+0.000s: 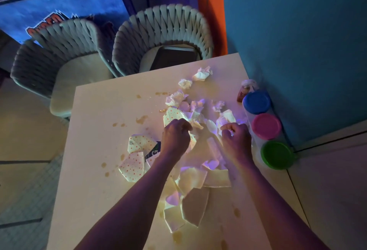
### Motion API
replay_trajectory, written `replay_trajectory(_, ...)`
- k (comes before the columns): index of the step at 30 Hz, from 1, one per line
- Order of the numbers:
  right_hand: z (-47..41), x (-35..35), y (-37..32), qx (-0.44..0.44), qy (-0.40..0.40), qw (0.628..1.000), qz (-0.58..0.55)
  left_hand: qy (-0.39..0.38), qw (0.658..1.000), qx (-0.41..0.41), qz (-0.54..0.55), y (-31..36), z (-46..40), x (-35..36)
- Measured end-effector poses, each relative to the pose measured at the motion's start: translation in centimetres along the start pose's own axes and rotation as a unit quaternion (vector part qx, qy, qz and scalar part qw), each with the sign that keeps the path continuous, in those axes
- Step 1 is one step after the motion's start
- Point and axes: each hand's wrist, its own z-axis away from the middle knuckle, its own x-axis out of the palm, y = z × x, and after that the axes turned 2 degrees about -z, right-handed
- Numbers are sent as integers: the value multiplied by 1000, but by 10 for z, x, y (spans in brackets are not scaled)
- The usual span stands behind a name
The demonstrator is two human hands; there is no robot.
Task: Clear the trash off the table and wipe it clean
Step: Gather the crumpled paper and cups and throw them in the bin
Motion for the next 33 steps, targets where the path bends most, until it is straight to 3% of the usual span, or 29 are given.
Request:
replay_trajectory(6, -9, -10, -14, -21, 12, 999, 43, -53, 995, -18, -80, 26, -32, 0)
replay_trajectory(15, -39, 7, -3, -32, -111, 964, 241, -168, 952, 11, -256, 19, -76, 38)
replay_trajectory(19, -48, 10, 10, -13, -114, 958, 261, -168, 940, 26, -294, 16, -78, 49)
replay_trajectory(26, -53, 10, 17, 1, -111, 967, 230, -169, 947, 22, -272, 10, -73, 53)
replay_trajectory(33, -53, 10, 20, 13, -107, 970, 219, -142, 974, 23, -178, 8, -64, 43)
